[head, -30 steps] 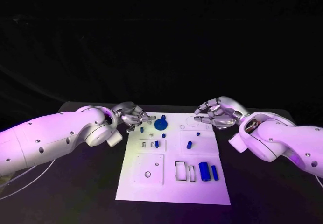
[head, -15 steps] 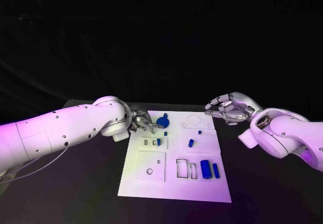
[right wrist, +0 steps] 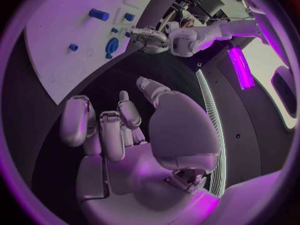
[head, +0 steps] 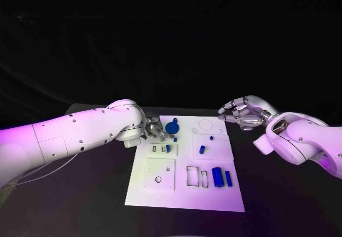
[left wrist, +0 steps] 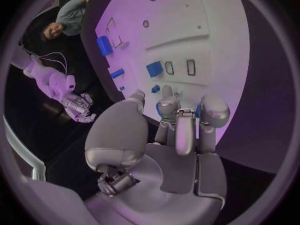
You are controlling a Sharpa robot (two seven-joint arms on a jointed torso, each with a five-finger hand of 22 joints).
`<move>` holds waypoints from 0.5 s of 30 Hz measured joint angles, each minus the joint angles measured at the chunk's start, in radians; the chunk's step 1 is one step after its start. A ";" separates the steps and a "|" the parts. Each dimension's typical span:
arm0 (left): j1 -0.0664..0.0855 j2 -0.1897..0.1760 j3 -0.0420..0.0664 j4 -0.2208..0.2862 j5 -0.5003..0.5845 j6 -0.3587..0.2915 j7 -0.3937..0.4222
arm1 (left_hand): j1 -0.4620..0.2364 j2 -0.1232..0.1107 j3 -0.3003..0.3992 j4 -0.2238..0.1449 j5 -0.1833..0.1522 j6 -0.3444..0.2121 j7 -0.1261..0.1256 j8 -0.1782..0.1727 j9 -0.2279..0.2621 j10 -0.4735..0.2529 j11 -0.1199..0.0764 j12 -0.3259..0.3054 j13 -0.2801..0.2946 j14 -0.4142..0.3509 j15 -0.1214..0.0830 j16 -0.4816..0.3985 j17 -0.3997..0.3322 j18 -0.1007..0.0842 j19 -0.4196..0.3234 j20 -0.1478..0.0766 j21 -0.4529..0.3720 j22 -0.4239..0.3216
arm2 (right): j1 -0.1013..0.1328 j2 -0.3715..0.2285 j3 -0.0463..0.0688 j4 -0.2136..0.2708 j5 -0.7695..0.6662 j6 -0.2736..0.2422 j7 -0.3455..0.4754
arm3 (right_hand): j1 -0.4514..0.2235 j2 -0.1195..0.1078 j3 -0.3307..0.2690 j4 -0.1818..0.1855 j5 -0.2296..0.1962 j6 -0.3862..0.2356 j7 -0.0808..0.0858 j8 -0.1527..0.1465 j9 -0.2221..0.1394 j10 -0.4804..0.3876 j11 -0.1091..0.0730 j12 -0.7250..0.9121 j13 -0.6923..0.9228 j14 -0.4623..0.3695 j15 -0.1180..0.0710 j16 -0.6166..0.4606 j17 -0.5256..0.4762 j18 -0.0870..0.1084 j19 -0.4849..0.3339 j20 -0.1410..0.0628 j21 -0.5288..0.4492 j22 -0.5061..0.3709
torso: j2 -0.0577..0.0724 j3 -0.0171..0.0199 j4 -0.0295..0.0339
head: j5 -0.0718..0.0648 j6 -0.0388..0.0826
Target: Assemble the parts on the task board
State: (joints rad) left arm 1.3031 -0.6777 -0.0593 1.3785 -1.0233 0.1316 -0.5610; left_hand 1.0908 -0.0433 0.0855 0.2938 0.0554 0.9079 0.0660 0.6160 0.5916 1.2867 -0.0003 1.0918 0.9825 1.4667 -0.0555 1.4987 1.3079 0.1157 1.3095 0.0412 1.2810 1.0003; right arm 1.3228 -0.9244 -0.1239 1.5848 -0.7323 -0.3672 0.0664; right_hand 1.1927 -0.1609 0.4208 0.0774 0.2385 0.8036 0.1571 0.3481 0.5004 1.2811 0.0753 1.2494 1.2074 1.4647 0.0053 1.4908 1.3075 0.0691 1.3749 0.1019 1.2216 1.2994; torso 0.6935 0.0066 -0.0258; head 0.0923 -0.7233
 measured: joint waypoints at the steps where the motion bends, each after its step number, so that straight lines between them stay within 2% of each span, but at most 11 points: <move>1: 0.000 0.005 -0.001 -0.004 -0.002 0.006 -0.004 | 0.000 0.000 0.000 0.000 0.000 0.000 0.000 0.000 0.001 0.000 0.000 0.000 0.000 0.000 0.000 0.000 0.000 0.000 0.000 0.000 0.003 0.001 | 0.000 0.000 0.000 -0.001 -0.001 0.000 -0.001 | 0.000 0.000 0.000 0.000 0.000 -0.002 0.002 0.000 0.000 -0.002 -0.001 0.000 0.000 0.000 0.000 0.000 0.000 0.000 0.000 0.000 -0.005 -0.002 | 0.000 -0.0006 0.0002 | 0.000 -0.001; 4: 0.000 0.015 -0.003 -0.011 -0.004 0.021 -0.010 | 0.013 0.013 0.000 0.000 0.000 -0.006 0.001 0.005 0.009 -0.004 -0.003 0.000 0.000 0.000 0.000 0.000 0.000 0.000 0.000 0.000 0.003 0.003 | 0.000 0.001 0.000 -0.003 -0.002 0.000 -0.002 | 0.000 0.000 0.000 0.000 0.004 -0.003 0.003 0.000 0.000 -0.003 -0.003 -0.005 -0.002 0.000 0.000 0.000 0.000 0.000 0.000 0.000 -0.008 -0.003 | 0.000 -0.0012 0.0002 | 0.000 -0.002; 6: 0.000 0.022 -0.003 -0.015 -0.005 0.032 -0.015 | 0.033 0.014 0.000 0.000 0.000 -0.013 0.002 0.005 0.016 -0.004 -0.003 0.000 0.000 0.000 0.000 0.004 0.000 0.000 0.000 0.000 0.007 0.006 | 0.000 0.001 0.000 -0.004 -0.003 0.000 -0.002 | 0.000 0.000 0.000 0.000 0.004 -0.007 0.000 0.004 0.000 -0.003 -0.003 -0.005 -0.002 0.000 0.000 0.000 0.000 0.000 0.000 0.000 -0.008 -0.003 | 0.000 -0.0016 -0.0001 | 0.001 -0.003; 15: 0.000 0.036 -0.005 -0.024 -0.011 0.066 -0.024 | 0.039 0.017 0.000 0.000 0.000 -0.013 0.002 0.005 0.020 -0.004 -0.003 0.000 0.000 0.000 0.000 0.004 0.000 0.000 0.000 0.000 0.007 0.007 | 0.000 0.003 0.000 -0.007 -0.005 0.000 -0.002 | 0.000 0.000 0.001 0.000 0.014 -0.010 0.003 0.004 0.000 -0.003 -0.003 -0.005 -0.002 0.000 0.000 0.000 0.000 0.000 0.000 0.000 -0.008 -0.003 | 0.001 -0.0023 -0.0004 | 0.000 -0.007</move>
State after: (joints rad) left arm 1.3032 -0.6412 -0.0647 1.3547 -1.0344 0.1975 -0.5852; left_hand 1.1294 -0.0259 0.0855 0.2937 0.0554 0.8953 0.0677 0.6212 0.6120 1.2831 -0.0037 1.0918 0.9826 1.4668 -0.0554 1.5025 1.3078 0.1158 1.3095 0.0412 1.2877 1.0070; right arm 1.3229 -0.9214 -0.1239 1.5780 -0.7372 -0.3671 0.0641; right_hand 1.1927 -0.1609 0.4213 0.0778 0.2524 0.7936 0.1600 0.3519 0.5001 1.2781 0.0723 1.2444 1.2050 1.4647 0.0052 1.4908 1.3074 0.0690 1.3749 0.1020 1.2132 1.2963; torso 0.6943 0.0043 -0.0262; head 0.0924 -0.7300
